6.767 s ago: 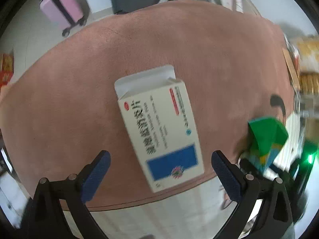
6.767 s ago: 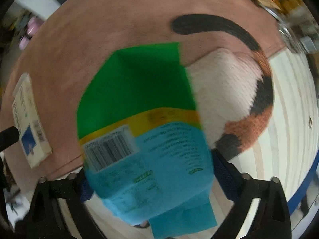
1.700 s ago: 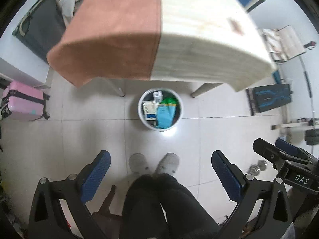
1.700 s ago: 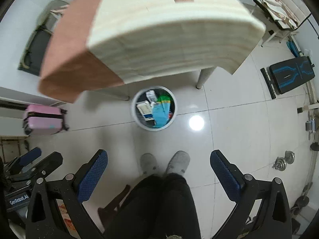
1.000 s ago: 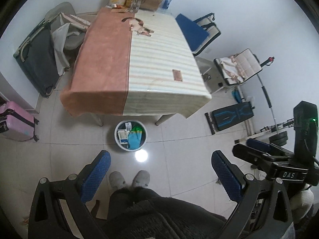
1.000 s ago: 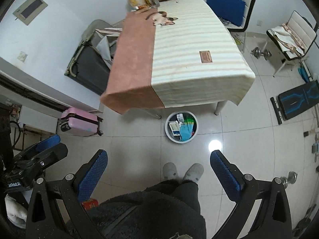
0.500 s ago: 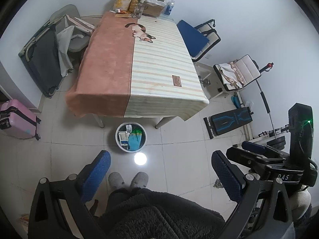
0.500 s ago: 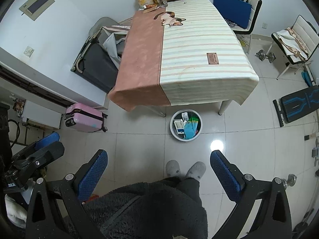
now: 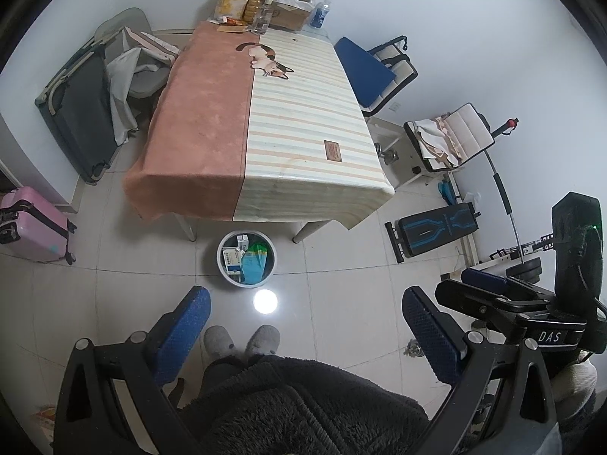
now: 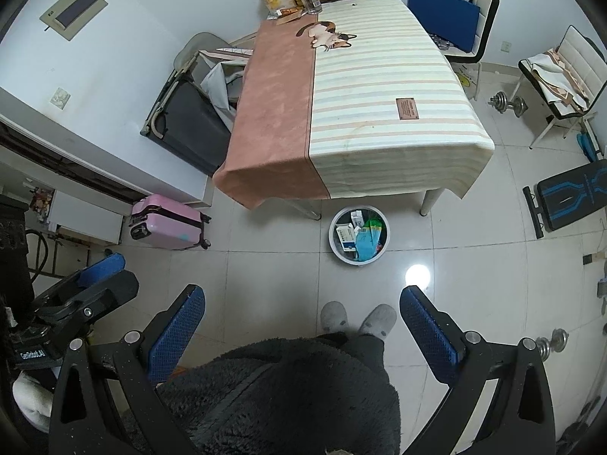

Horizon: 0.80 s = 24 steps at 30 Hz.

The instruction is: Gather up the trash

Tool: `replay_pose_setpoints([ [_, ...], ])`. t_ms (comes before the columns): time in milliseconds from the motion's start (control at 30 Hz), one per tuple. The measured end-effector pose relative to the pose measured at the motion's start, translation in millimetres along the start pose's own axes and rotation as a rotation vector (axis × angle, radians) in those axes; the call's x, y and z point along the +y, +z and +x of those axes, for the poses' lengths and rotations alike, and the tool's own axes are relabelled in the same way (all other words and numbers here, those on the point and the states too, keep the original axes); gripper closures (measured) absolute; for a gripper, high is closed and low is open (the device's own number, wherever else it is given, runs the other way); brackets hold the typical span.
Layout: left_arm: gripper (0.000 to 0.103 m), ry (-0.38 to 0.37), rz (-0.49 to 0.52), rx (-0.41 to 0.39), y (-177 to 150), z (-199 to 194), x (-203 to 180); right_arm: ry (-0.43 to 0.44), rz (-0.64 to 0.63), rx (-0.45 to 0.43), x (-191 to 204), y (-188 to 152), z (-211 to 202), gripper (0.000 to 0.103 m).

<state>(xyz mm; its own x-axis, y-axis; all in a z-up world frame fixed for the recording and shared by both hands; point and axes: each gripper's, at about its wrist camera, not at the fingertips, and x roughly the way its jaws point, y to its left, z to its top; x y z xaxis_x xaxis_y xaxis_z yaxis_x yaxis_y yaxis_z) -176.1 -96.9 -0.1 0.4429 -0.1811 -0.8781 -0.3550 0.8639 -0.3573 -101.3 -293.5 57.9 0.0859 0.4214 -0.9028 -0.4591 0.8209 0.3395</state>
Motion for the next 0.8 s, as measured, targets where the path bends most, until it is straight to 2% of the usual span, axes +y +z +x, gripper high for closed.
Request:
replay_pose_setpoints([
  [800, 0.0, -0.001, -0.018, -0.016, -7, -2, -14, 0.013, 0.006, -0.001, 1, -7, -7, 0.0],
])
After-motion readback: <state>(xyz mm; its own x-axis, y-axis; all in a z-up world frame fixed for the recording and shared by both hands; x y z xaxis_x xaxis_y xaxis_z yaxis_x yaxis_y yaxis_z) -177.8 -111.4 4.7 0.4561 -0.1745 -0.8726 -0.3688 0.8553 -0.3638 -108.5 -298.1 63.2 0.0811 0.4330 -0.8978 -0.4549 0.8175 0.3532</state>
